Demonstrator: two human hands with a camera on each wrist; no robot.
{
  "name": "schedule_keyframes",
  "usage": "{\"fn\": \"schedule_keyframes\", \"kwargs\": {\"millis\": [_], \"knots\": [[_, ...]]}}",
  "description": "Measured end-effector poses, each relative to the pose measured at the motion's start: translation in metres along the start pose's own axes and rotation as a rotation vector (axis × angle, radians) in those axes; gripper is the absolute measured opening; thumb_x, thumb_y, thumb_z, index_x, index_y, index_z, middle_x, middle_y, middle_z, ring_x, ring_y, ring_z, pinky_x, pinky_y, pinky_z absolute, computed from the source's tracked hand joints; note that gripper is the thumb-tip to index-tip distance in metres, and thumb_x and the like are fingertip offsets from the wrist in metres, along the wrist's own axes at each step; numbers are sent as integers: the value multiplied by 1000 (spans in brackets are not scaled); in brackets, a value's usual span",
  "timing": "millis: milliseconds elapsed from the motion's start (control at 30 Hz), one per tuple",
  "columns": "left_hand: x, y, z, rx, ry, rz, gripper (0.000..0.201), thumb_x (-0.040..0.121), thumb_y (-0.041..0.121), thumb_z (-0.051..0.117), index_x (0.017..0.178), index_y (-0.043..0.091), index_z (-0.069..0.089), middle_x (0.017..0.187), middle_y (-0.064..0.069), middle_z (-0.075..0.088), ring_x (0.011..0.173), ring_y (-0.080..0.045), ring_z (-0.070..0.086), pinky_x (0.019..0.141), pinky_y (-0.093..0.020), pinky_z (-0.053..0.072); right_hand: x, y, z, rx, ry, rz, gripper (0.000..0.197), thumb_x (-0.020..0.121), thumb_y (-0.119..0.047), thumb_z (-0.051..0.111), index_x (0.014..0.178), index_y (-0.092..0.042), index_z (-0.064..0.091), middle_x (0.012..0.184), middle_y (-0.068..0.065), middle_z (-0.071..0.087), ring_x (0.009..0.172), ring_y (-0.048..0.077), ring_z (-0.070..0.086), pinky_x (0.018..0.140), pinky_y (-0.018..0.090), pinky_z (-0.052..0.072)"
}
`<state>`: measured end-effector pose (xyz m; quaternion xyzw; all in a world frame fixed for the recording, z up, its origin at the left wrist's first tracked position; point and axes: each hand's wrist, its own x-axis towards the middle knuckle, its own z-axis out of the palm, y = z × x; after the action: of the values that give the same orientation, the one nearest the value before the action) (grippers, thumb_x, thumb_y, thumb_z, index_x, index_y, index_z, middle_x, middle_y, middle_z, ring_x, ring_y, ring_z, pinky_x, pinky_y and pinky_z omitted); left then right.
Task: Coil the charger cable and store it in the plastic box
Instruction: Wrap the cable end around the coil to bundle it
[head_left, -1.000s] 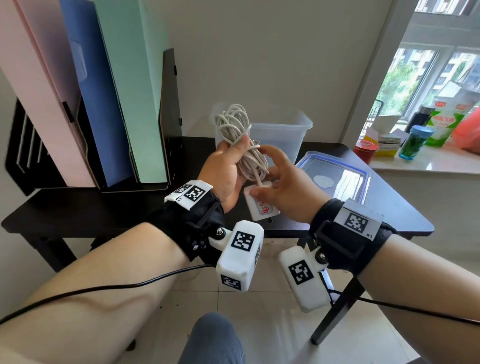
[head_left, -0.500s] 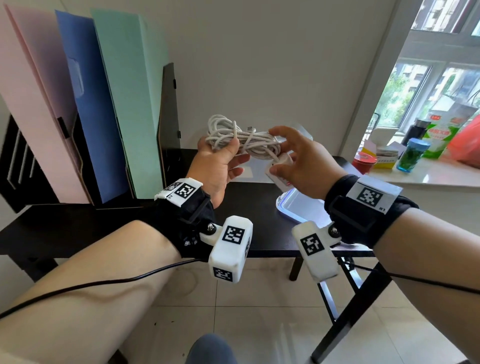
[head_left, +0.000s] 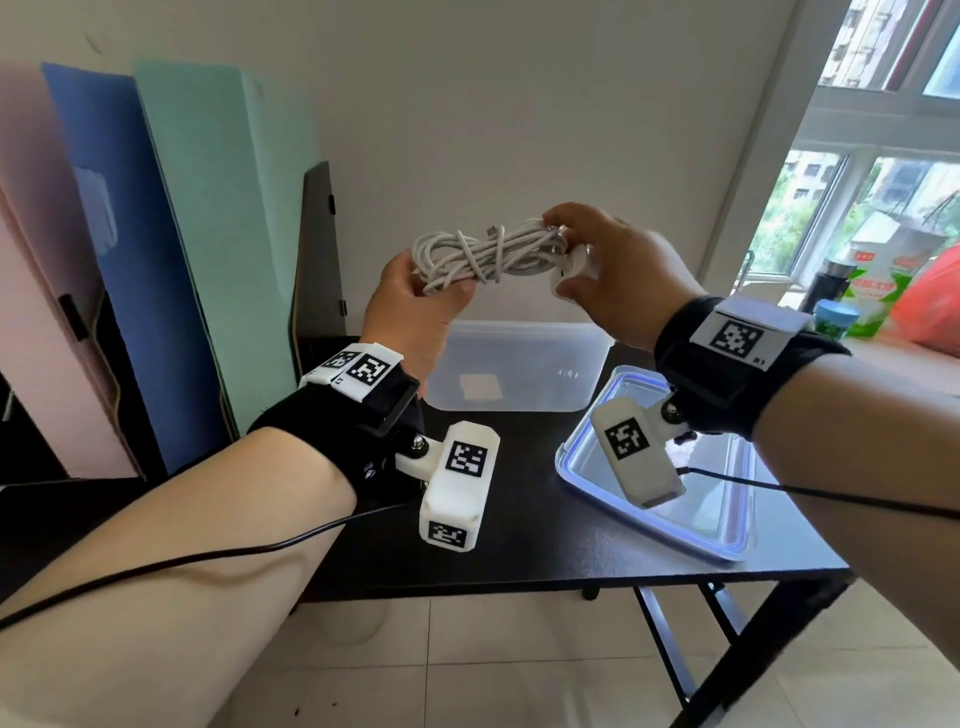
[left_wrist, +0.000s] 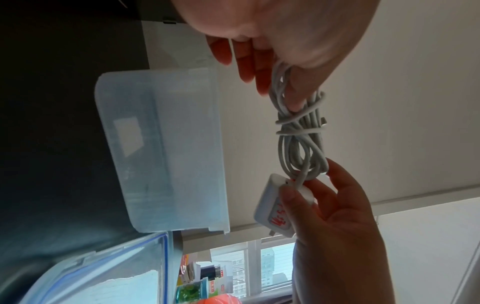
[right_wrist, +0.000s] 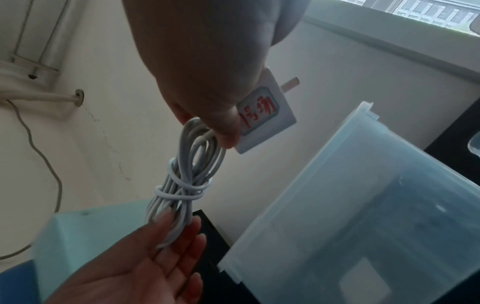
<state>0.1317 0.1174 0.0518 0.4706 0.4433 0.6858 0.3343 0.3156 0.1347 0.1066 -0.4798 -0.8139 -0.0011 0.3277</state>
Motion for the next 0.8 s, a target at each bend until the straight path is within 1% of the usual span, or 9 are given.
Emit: {"fn": "schedule_keyframes", "kwargs": {"millis": [133, 200, 267, 367, 467, 533, 600, 700, 800], "knots": [[19, -11, 2, 95, 31, -3, 52, 73, 22, 75, 118, 28, 50, 107, 3, 67, 97, -10, 63, 86, -23, 46, 19, 13, 10, -84, -15, -22, 54, 79, -14, 65, 128, -28, 47, 118, 1, 63, 109, 26, 49, 90, 30, 36], [28, -17, 3, 162, 44, -8, 52, 73, 22, 75, 120, 27, 51, 106, 6, 67, 96, -9, 62, 90, -26, 47, 27, 21, 17, -111, -22, -24, 52, 79, -15, 65, 127, -27, 48, 115, 0, 64, 113, 26, 45, 94, 34, 34], [33, -20, 4, 235, 52, 5, 45, 75, 22, 74, 115, 26, 55, 102, 8, 65, 94, -8, 61, 92, -27, 48, 32, 28, 24, -113, -50, -8, 51, 79, -17, 65, 126, -27, 49, 109, 0, 65, 116, 25, 42, 96, 36, 32], [39, -28, 1, 474, 37, 38, 33, 73, 34, 73, 102, 33, 57, 99, 9, 63, 101, -15, 61, 96, -36, 48, 35, 38, 34, -87, -145, 16, 51, 79, -16, 66, 126, -26, 49, 107, 1, 65, 111, 23, 44, 89, 31, 37], [38, -36, -3, 652, -6, 4, 33, 65, 53, 67, 93, 40, 55, 100, 9, 63, 110, -22, 57, 98, -42, 45, 37, 45, 40, -65, -283, 41, 48, 79, -15, 65, 124, -24, 51, 111, -3, 66, 92, 17, 50, 78, 23, 34], [38, -38, -4, 770, -16, 9, 39, 65, 59, 61, 98, 38, 58, 108, 5, 64, 114, -26, 54, 99, -45, 43, 39, 47, 42, -30, -333, 65, 45, 79, -14, 64, 122, -23, 53, 111, -4, 67, 89, 17, 55, 78, 22, 37], [38, -37, -2, 898, -21, 20, 42, 75, 55, 58, 109, 31, 56, 116, 1, 62, 120, -29, 47, 102, -45, 39, 42, 46, 41, -13, -381, 87, 40, 81, -14, 60, 119, -23, 55, 108, -4, 69, 92, 18, 59, 83, 26, 43], [36, -34, 1, 1033, -41, -8, 56, 83, 50, 51, 132, 25, 41, 131, -2, 52, 133, -28, 31, 107, -42, 26, 47, 46, 41, -22, -480, 111, 34, 83, -19, 58, 116, -26, 56, 105, -8, 69, 96, 16, 61, 91, 29, 46], [34, -35, 2, 1134, -67, 4, 56, 87, 49, 45, 135, 23, 39, 137, -3, 48, 135, -28, 27, 106, -43, 22, 50, 47, 45, -26, -518, 127, 29, 84, -21, 57, 113, -28, 57, 104, -9, 69, 95, 15, 61, 93, 31, 47]]}}
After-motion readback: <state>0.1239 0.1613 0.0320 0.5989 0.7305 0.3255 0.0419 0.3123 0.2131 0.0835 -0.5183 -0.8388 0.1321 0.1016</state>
